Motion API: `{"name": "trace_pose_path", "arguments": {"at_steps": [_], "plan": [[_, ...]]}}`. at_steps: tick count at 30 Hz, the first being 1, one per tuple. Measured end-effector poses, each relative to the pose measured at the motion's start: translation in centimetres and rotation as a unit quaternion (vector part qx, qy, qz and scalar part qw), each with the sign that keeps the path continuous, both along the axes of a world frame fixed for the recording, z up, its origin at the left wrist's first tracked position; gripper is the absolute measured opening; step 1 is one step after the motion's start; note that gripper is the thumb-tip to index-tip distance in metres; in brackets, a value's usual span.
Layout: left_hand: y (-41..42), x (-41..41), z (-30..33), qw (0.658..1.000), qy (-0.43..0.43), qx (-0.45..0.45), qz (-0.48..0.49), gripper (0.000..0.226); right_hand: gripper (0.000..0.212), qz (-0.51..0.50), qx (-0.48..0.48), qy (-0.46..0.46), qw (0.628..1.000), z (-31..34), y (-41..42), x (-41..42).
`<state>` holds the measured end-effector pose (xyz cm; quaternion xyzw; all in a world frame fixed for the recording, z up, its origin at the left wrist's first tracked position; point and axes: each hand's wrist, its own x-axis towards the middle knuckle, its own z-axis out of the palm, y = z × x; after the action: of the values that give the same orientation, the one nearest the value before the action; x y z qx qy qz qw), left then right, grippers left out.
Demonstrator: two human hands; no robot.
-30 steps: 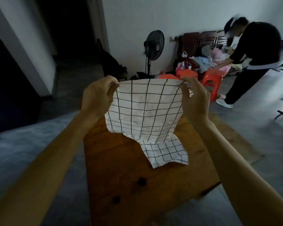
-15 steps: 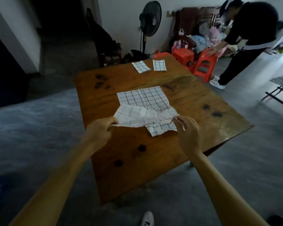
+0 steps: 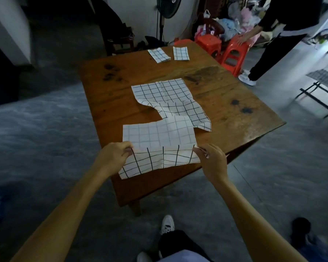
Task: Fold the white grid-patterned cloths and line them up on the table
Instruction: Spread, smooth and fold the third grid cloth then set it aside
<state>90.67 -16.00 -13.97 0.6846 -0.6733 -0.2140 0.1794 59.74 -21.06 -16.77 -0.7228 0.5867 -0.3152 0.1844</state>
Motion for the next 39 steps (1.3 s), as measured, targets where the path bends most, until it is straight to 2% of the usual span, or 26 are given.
{"name": "trace_pose_path", "arguments": {"at_steps": [7,15,22,25,28,32,36,39], "plan": [[-2.7,1.1,-2.4,0.999,0.013,0.001,0.052,0.01,0.023,0.018,0.028,0.036,0.999,-1.8,-5.5,1.2],[-12.7,1.5,-3.8,0.992,-0.028,-0.016,0.121,0.022,0.023,0.032,0.055,0.063,0.996,-3.6,-16.7,3.6],[-17.7,1.7,-8.9,0.984,-0.066,0.062,0.151,0.03,0.031,0.069,0.077,0.162,0.981,-8.4,-22.4,5.5],[-17.8,1.1,-10.8,0.98,-0.049,0.069,0.181,0.036,0.033,0.062,0.077,0.19,0.977,-10.1,-23.0,5.4],[-17.2,0.4,-12.3,0.974,-0.038,0.038,0.22,0.045,0.035,0.045,0.063,0.181,0.98,-11.4,-22.6,5.4],[-15.2,-2.6,-13.2,0.98,-0.026,0.013,0.198,0.04,0.041,0.007,-0.019,0.175,0.984,-12.0,-21.6,6.1],[-11.9,-5.4,-15.6,0.988,-0.053,0.074,0.125,0.049,0.036,0.105,-0.057,0.176,0.977,-12.0,-17.5,8.4],[-10.7,-5.6,-17.7,0.985,-0.091,0.103,0.107,0.059,0.04,0.224,-0.013,0.213,0.951,-12.7,-12.9,9.9]]}}
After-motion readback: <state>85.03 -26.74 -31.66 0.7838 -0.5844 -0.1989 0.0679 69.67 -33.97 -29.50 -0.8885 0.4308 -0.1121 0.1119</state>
